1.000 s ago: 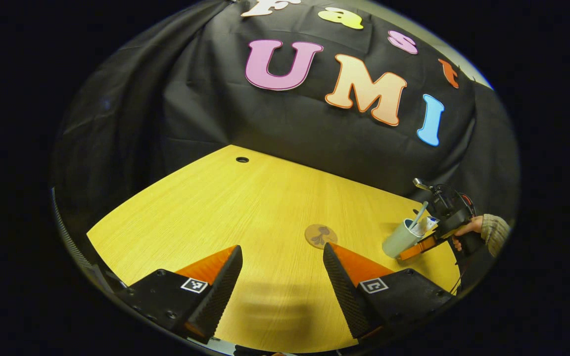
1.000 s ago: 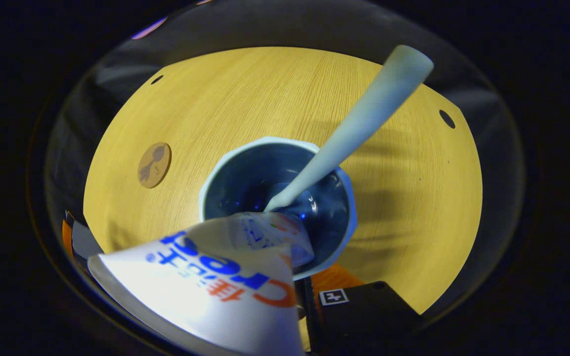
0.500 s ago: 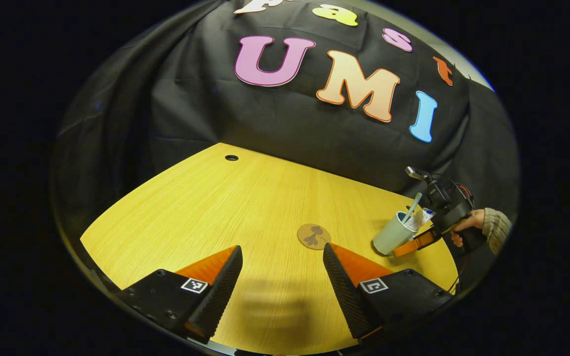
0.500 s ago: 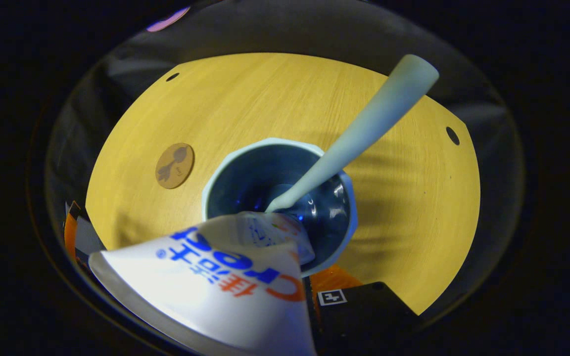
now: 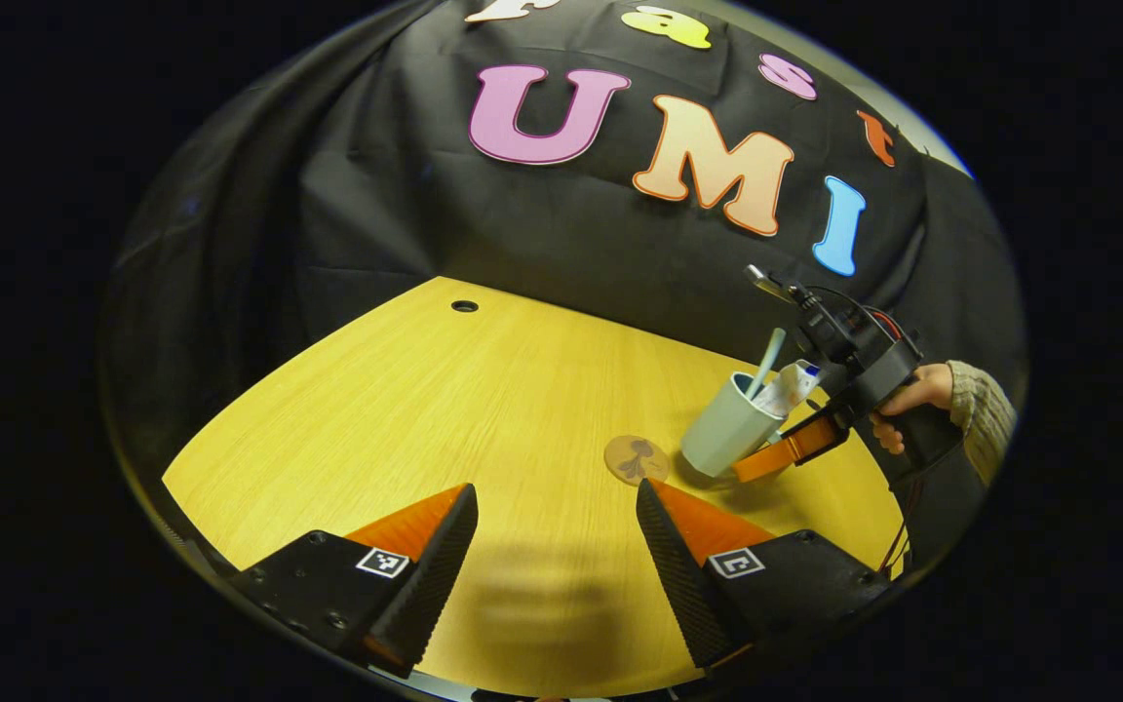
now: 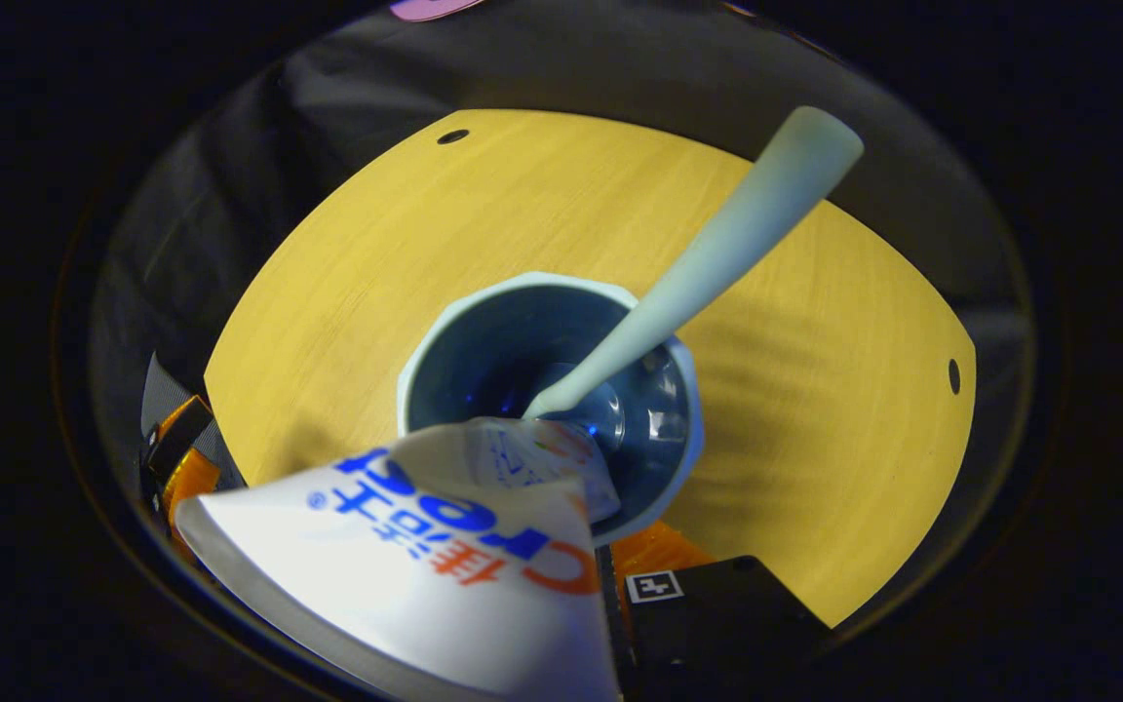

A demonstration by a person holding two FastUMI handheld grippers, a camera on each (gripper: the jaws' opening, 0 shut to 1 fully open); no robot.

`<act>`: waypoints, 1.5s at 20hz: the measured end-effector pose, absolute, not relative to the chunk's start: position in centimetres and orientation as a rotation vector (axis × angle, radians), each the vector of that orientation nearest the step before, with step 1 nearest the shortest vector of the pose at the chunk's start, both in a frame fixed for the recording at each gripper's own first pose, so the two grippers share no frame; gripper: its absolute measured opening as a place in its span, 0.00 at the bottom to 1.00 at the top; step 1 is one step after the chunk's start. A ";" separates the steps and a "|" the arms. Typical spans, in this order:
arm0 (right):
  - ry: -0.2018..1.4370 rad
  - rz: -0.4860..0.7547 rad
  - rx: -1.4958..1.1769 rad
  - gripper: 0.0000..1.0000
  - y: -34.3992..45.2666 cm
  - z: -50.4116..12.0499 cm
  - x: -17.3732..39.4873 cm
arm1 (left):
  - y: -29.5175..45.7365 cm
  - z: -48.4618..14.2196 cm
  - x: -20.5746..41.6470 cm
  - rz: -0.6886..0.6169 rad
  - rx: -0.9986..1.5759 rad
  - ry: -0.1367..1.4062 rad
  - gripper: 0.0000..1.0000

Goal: Put the toothbrush and toothpaste on the desktop into the cup, then pick up the cup and place it on the coaster on the desktop.

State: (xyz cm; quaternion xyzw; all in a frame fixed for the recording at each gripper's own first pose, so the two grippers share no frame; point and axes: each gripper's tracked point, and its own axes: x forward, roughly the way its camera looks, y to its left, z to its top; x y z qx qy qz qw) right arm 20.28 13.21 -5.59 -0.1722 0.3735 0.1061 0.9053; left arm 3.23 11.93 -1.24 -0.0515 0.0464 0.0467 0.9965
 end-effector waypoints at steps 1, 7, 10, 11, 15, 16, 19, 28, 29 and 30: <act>0.776 0.227 -0.372 0.34 13.9 -5.7 20.3 | 12.4 -1.1 3.1 0.099 -0.104 0.093 0.95; 0.795 0.231 -0.424 0.34 15.8 -6.5 20.6 | 14.8 -1.8 1.8 0.157 -0.111 0.112 0.95; 0.799 0.224 -0.422 0.34 16.1 -6.7 20.8 | 15.4 -2.4 1.1 0.177 -0.127 0.121 0.95; 0.799 0.223 -0.418 0.34 16.0 -6.6 20.9 | 15.6 -2.8 1.0 0.182 -0.132 0.128 0.95; 0.811 0.204 -0.435 0.34 16.0 -7.4 21.0 | 15.6 -3.2 0.8 0.196 -0.134 0.142 0.95; 0.817 0.201 -0.443 0.34 16.2 -7.6 21.0 | 15.6 -3.1 0.7 0.197 -0.133 0.142 0.95; 0.805 0.206 -0.441 0.34 16.3 -7.3 20.8 | 15.5 -3.4 0.8 0.187 -0.134 0.147 0.95; 0.692 0.262 -0.302 0.88 15.0 -4.1 15.9 | 12.6 -2.6 2.1 0.118 -0.082 0.145 0.95; 0.678 0.257 -0.257 0.94 14.5 -3.8 14.8 | 12.2 -2.6 2.2 0.106 -0.075 0.148 0.94; 0.673 0.242 -0.219 1.00 13.8 -3.6 13.9 | 11.6 -2.5 2.4 0.087 -0.071 0.150 0.94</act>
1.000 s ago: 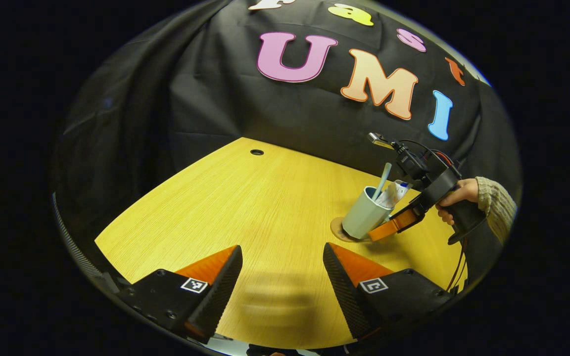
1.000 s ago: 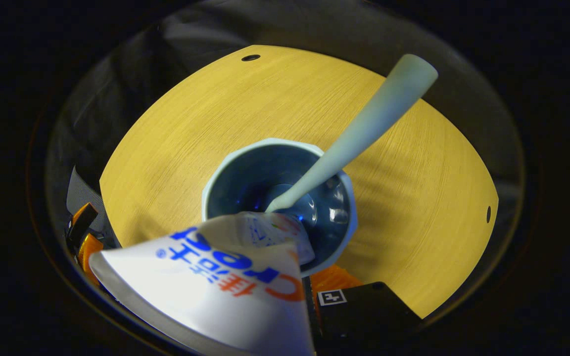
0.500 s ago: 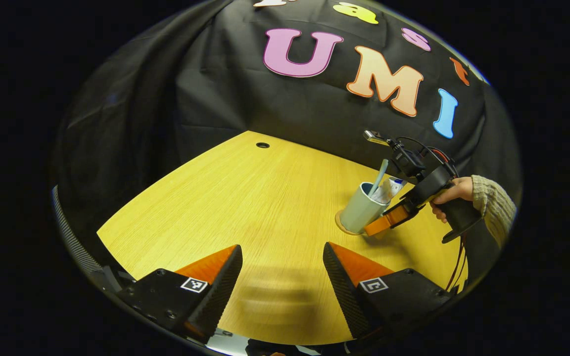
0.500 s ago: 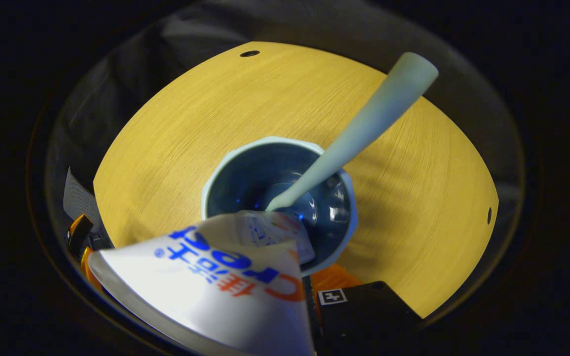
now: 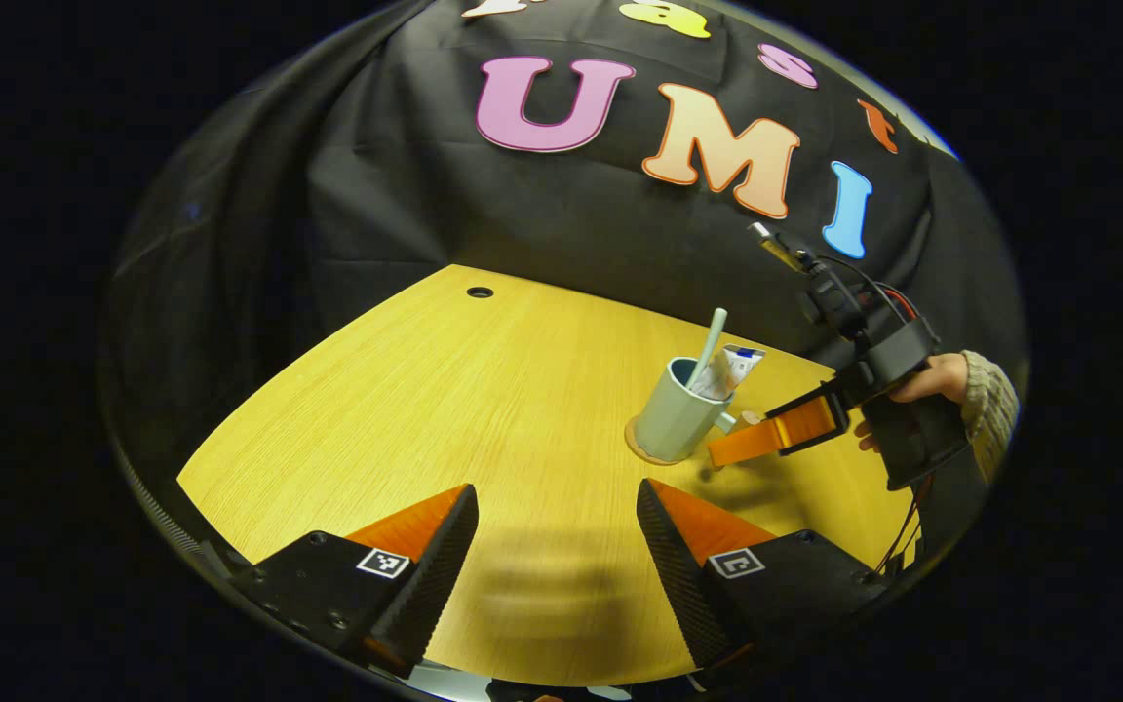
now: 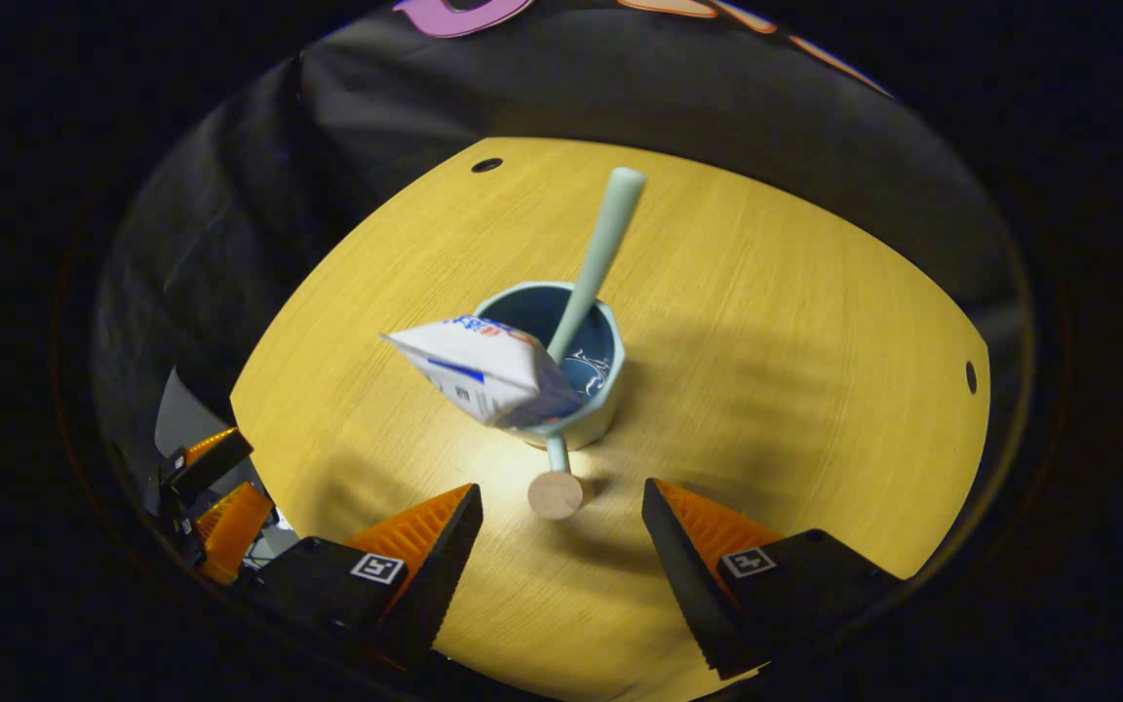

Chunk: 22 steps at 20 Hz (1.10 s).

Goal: Put the toothbrush and toothpaste on the desktop into the cup, then pick up the cup and place it on the coaster on the desktop.

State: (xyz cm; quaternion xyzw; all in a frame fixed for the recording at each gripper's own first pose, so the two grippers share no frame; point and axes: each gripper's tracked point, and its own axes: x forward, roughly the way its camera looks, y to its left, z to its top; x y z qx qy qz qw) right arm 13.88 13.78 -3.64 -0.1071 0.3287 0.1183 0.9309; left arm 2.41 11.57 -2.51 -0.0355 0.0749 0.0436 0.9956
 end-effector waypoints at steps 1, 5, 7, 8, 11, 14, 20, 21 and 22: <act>0.667 0.228 -0.190 0.99 13.3 -3.7 13.1 | 11.0 -2.6 2.6 0.070 -0.069 0.154 0.95; 0.603 0.146 -0.094 0.95 10.6 -4.7 11.4 | 8.9 -2.7 3.6 0.013 -0.054 0.180 0.94; 0.565 0.094 -0.027 0.99 8.8 -5.1 10.7 | 8.0 -2.5 4.2 -0.010 -0.045 0.182 0.95; 0.545 0.071 0.014 0.99 7.8 -5.2 10.3 | 7.6 -2.2 4.6 -0.020 -0.041 0.180 0.95; 0.465 -0.015 0.106 0.95 4.1 -4.8 9.0 | 6.6 -1.7 5.5 -0.033 -0.012 0.186 0.94; 0.400 -0.095 0.169 0.99 1.2 -4.5 7.4 | 5.5 -1.2 6.2 -0.065 0.055 0.185 0.95; 0.320 -0.179 0.219 0.99 -1.8 -5.4 5.1 | 3.8 -2.8 6.8 -0.139 0.013 0.238 0.95; 0.312 -0.186 0.220 0.95 -2.1 -5.5 4.8 | 3.7 -3.1 6.8 -0.139 0.004 0.246 0.95; 0.306 -0.197 0.224 0.95 -2.5 -5.5 4.5 | 3.8 -3.2 6.7 -0.138 -0.001 0.252 0.94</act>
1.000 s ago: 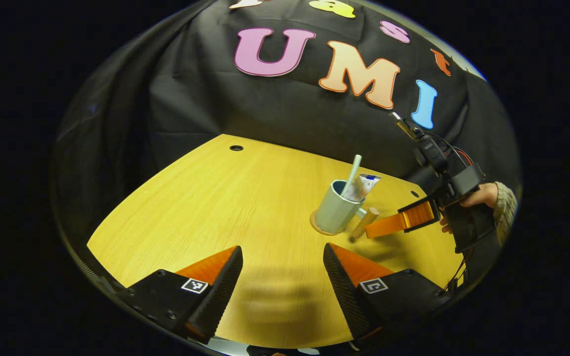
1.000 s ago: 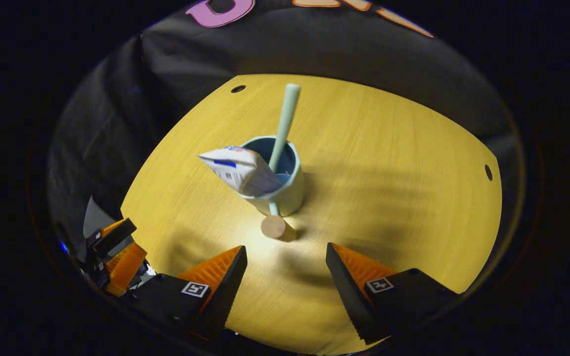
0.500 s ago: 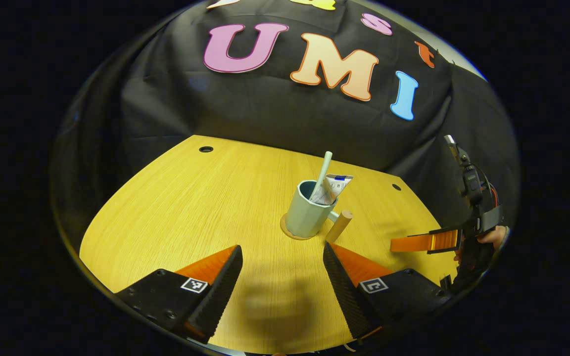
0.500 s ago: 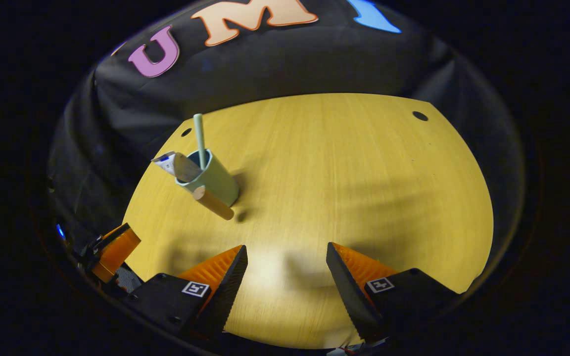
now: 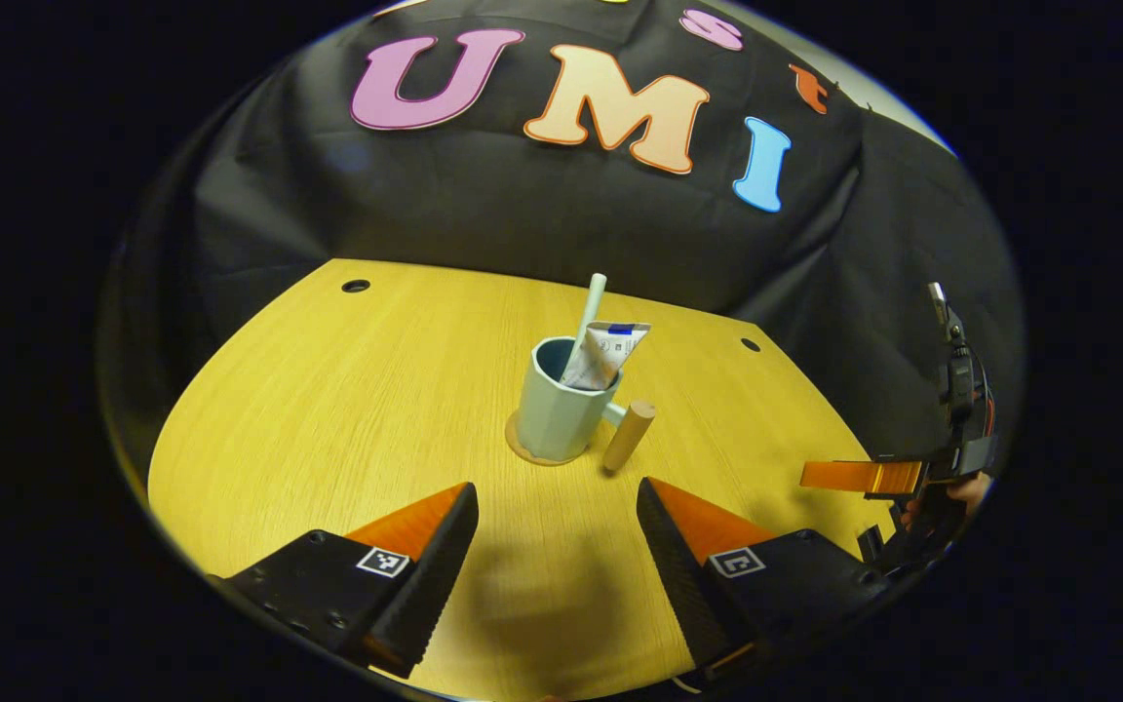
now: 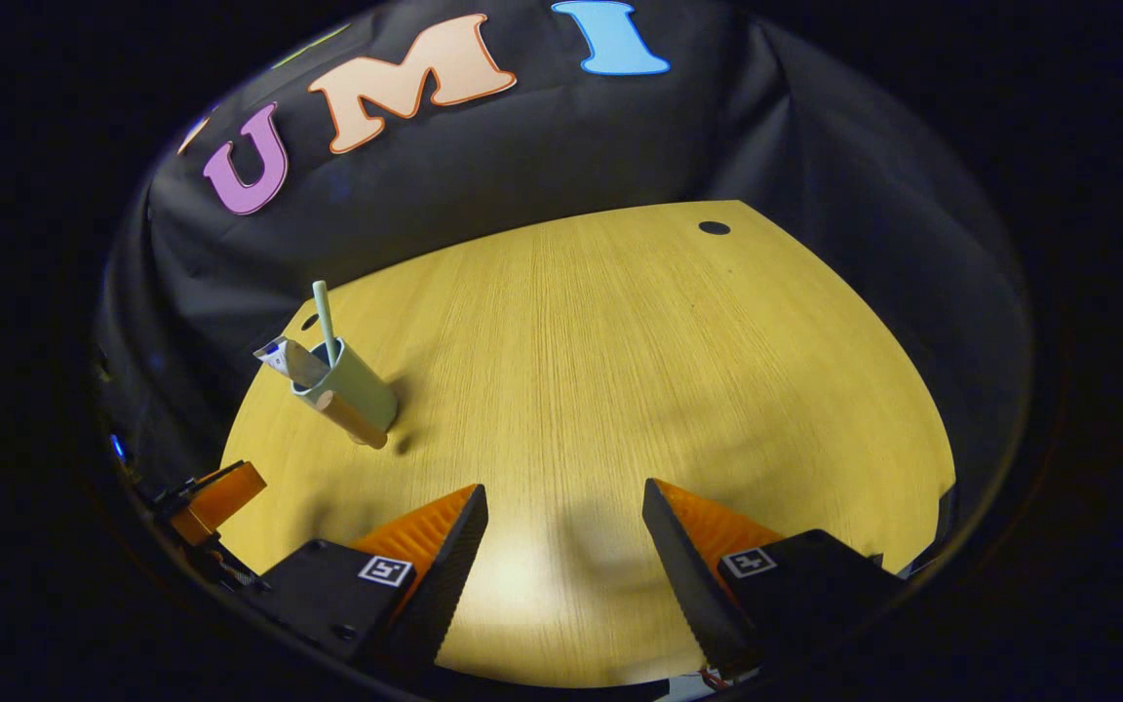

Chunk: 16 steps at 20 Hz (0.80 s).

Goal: Put the toothbrush and toothpaste on the desktop into the cup, then pick up the cup and place it on the coaster on the desktop.

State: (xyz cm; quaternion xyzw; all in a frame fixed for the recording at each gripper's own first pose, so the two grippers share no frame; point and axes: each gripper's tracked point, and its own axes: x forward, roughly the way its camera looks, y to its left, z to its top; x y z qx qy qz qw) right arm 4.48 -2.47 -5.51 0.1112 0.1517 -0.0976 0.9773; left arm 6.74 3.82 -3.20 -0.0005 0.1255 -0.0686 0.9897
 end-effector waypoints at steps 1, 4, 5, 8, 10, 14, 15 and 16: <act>0.302 -0.207 0.231 0.95 -2.6 -5.6 4.2 | 3.9 -3.2 6.8 -0.136 -0.003 0.254 0.95; 0.272 -0.223 0.262 0.95 -2.8 -5.2 3.8 | 4.1 -3.3 7.0 -0.141 0.000 0.263 0.95; 0.263 -0.226 0.272 0.99 -2.8 -5.1 3.6 | 4.3 -3.2 7.1 -0.143 0.004 0.261 0.94; 0.242 -0.233 0.272 0.95 -3.0 -4.7 3.2 | 4.6 -3.0 7.3 -0.156 0.013 0.259 0.95; 0.237 -0.242 0.267 0.95 -2.9 -4.6 2.8 | 4.3 -3.1 7.3 -0.172 0.016 0.265 0.95; 0.228 -0.256 0.279 0.95 -2.5 -4.5 2.2 | 4.3 -3.2 7.1 -0.198 0.039 0.273 0.95; 0.221 -0.260 0.276 0.99 -2.3 -4.4 2.0 | 4.4 -3.3 7.1 -0.203 0.055 0.273 0.95; 0.214 -0.263 0.272 0.99 -2.1 -4.2 2.0 | 4.5 -3.4 7.1 -0.211 0.066 0.277 0.95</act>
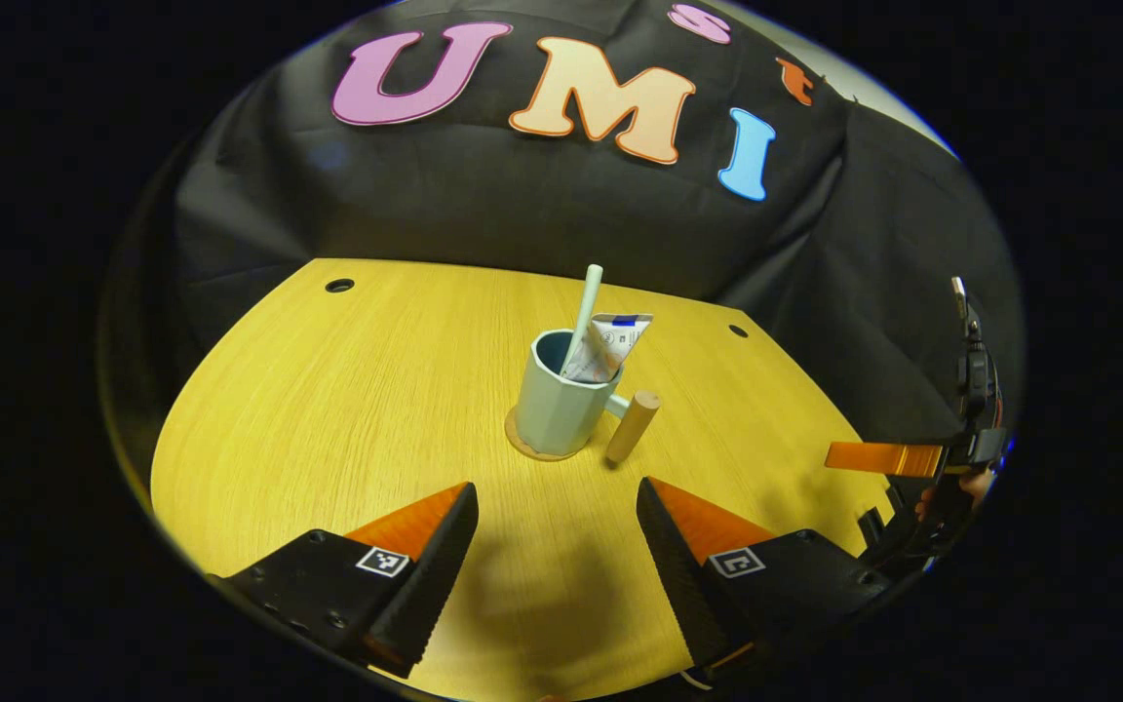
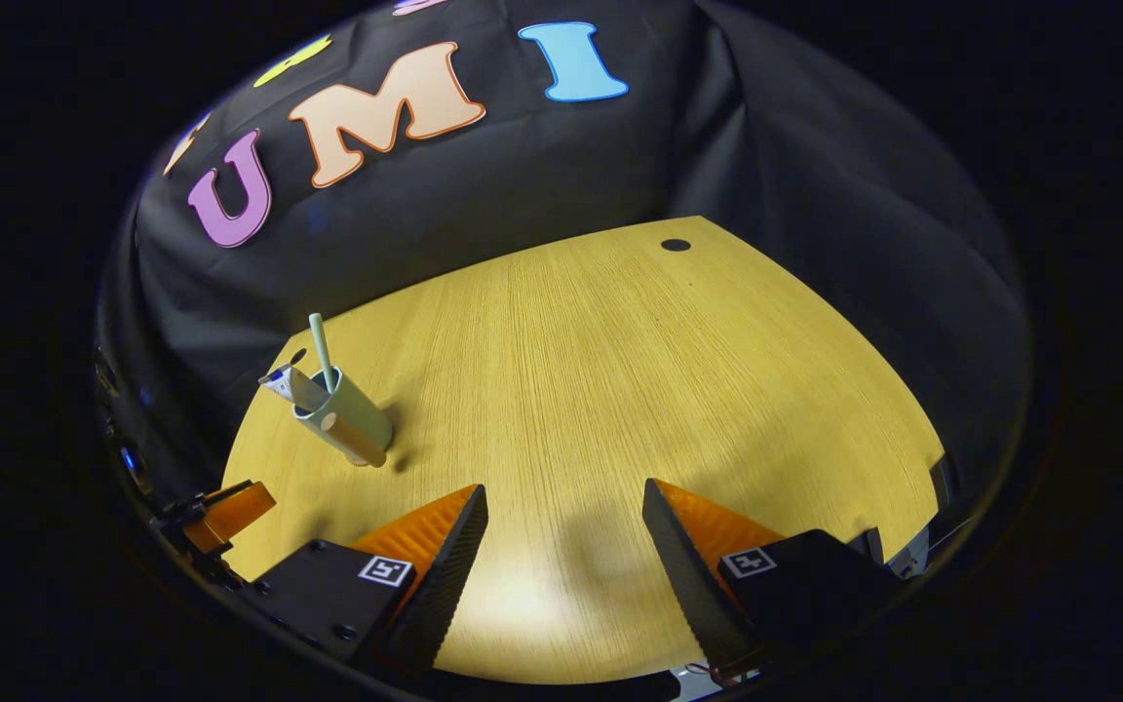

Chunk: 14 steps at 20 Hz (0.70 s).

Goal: Put the toothbrush and toothpaste on the desktop into the cup, then pick up the cup and place it on the coaster on the desktop.

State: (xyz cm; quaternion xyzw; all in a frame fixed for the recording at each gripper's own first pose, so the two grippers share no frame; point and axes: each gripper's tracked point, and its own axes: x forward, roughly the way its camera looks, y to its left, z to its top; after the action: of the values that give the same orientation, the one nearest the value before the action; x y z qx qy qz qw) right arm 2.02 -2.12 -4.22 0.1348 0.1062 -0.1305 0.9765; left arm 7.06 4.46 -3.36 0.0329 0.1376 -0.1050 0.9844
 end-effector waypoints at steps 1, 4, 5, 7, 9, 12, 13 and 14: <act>0.209 -0.271 0.267 0.99 -2.0 -4.2 1.9 | 4.5 -3.5 6.8 -0.220 0.070 0.281 0.95; 0.199 -0.283 0.271 0.95 -1.3 -4.0 1.7 | 4.8 -3.3 6.1 -0.245 0.068 0.282 0.95; 0.191 -0.288 0.272 0.95 -1.2 -3.8 1.7 | 4.8 -3.2 6.0 -0.253 0.070 0.277 0.94; 0.170 -0.292 0.274 0.95 -0.6 -3.3 1.5 | 4.9 -3.3 5.8 -0.271 0.085 0.277 0.95; 0.144 -0.298 0.288 0.95 -0.3 -2.7 1.0 | 5.0 -3.7 5.5 -0.299 0.100 0.293 0.95; 0.097 -0.307 0.317 0.95 -0.2 -2.2 -0.8 | 4.2 -4.8 4.7 -0.366 0.123 0.338 0.95; 0.078 -0.322 0.323 0.99 -0.6 -2.2 -1.7 | 3.7 -5.1 4.4 -0.385 0.135 0.346 0.95; 0.049 -0.338 0.337 0.99 -1.2 -2.0 -2.6 | 3.2 -5.0 4.0 -0.394 0.150 0.342 0.95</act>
State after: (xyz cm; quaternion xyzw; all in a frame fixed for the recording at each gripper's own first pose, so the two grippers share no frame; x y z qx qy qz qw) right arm -2.60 -1.24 -1.97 0.1669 0.0242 -0.1673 0.9714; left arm 4.03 3.24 -5.04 0.0742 0.1691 -0.1944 0.9634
